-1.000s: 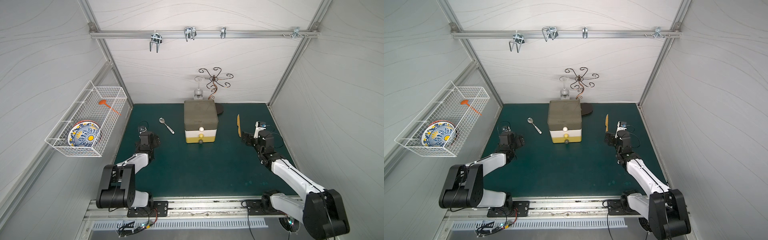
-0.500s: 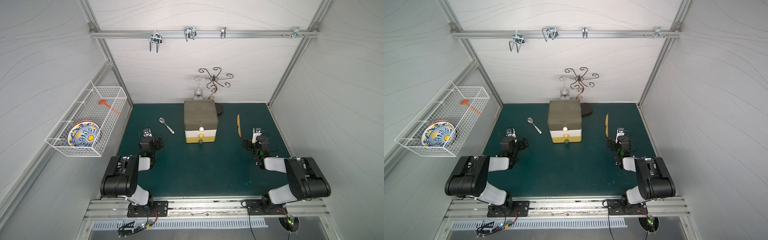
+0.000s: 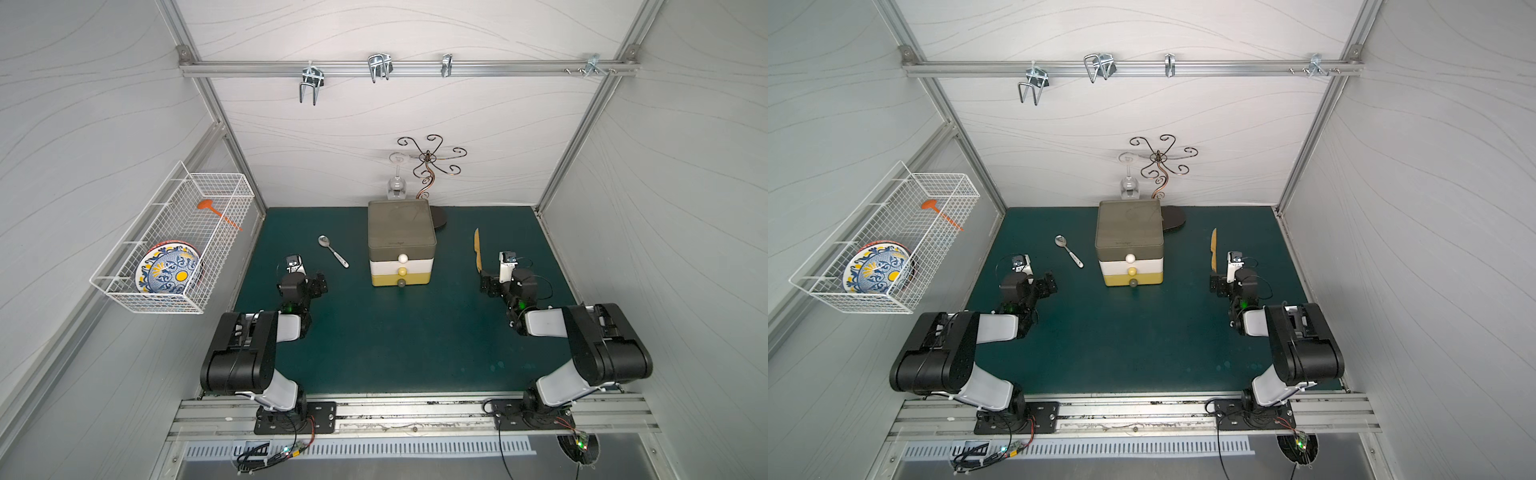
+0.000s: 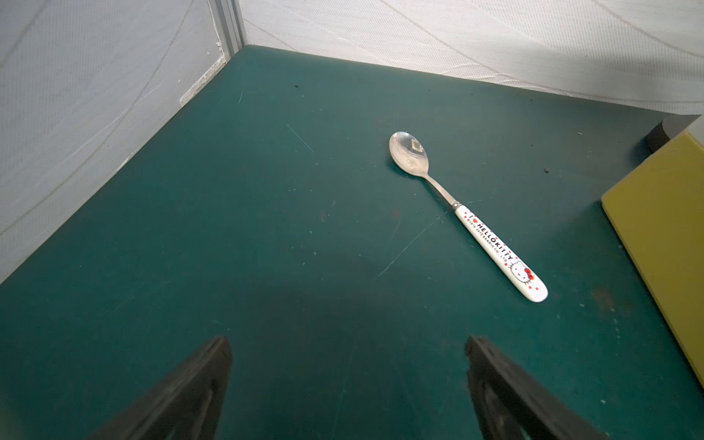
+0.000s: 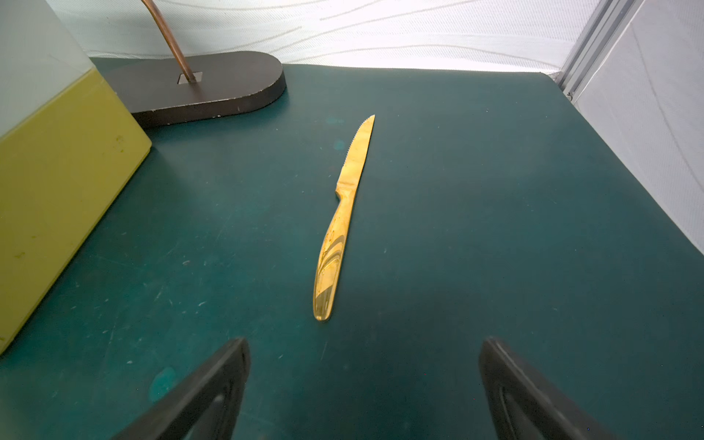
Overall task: Place the brooch boxes into the drawer by color
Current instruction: Reset both arms
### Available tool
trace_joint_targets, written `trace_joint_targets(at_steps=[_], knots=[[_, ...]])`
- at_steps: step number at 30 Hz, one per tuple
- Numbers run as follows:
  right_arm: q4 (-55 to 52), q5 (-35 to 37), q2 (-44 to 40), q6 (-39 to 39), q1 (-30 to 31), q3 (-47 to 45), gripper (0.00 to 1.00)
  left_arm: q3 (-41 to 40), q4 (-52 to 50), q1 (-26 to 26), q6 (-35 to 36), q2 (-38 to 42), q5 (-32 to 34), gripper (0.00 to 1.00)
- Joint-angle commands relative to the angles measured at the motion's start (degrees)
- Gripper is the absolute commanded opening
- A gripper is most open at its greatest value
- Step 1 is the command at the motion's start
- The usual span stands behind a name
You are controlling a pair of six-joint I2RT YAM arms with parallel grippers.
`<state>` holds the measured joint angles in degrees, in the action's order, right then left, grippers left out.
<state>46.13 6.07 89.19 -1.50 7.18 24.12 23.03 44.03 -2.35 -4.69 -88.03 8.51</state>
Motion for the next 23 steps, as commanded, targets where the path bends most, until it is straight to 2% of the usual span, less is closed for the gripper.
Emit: trace_joint_targets(at_steps=[1, 23], knots=[[-1.2, -2.8, 0.6, 0.6, -1.1, 1.3, 0.99, 1.1, 3.1, -0.2, 0.4, -0.2, -0.5, 1.0], [-1.9, -4.8, 0.6, 1.0, -2.0, 1.7, 0.99, 1.1, 3.2, -0.2, 0.5, -0.1, -0.5, 1.0]])
